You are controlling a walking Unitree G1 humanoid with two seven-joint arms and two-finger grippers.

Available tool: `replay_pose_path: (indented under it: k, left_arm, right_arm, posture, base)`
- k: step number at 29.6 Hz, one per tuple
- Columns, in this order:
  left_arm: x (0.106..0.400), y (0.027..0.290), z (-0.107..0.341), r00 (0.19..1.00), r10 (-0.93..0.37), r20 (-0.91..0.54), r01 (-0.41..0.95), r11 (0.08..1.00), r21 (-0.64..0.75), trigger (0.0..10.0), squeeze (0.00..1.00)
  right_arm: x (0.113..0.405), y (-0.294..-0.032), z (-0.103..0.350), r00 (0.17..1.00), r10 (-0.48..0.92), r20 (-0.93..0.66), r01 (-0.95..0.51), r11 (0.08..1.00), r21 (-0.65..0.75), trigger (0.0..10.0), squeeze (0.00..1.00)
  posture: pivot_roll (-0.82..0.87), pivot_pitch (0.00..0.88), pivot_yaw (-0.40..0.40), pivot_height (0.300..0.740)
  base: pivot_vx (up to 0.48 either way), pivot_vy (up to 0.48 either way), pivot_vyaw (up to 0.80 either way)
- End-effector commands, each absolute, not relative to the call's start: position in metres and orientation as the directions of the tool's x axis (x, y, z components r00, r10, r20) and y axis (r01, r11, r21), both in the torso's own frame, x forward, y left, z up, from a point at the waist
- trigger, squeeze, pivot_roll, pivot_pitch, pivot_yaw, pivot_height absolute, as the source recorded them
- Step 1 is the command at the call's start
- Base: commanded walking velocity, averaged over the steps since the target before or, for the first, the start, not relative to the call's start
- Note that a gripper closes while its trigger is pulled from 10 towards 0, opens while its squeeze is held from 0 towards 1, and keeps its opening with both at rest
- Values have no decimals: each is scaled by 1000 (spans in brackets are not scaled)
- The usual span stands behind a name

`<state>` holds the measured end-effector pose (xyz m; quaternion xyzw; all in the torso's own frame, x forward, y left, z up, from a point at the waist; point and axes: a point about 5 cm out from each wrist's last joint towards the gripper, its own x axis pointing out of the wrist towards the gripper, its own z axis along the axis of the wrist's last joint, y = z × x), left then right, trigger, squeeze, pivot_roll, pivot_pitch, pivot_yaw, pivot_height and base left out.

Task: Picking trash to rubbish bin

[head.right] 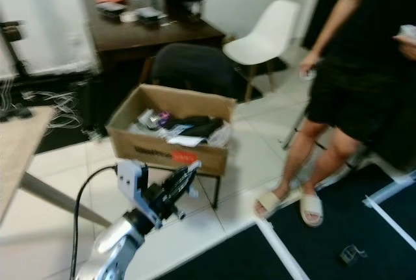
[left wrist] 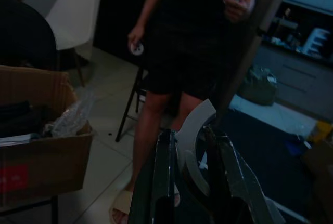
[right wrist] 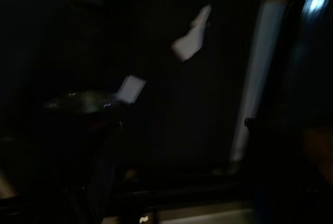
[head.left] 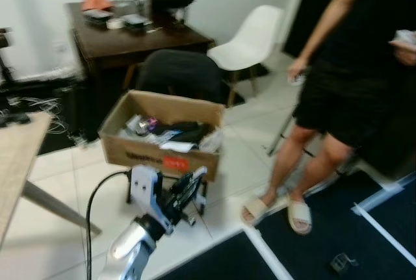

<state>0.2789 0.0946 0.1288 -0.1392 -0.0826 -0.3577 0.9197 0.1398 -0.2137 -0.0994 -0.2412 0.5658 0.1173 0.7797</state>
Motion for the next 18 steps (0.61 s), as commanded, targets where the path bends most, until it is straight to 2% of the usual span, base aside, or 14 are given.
replay_pose_path:
  k: [1,6,12,18]
  left_arm:
    - [279,94,127,737,-633,236,675,711,-198,10000,0]
    - [281,95,127,738,-632,236,673,712,-198,10000,0]
    - [280,95,127,731,-640,236,681,705,-199,10000,0]
    - [281,96,129,729,-640,241,683,704,-196,10000,0]
  right_arm:
    - [136,-217,-100,316,-99,-943,-458,855,-243,10000,0]
    - [138,-224,-98,324,-101,-941,-456,854,-249,10000,0]
    - [142,-226,-96,338,-94,-936,-446,860,-247,10000,0]
    - [143,-218,-97,340,-84,-937,-449,861,-240,10000,0]
  posture:
    - [-30,144,-7,740]
    - [-30,137,-8,740]
    - [-32,133,-9,740]
    - [-31,138,-9,740]
  base:
    - [0,0,-788]
    - [0,0,-785]
    - [0,0,0]
    - [375,0,0]
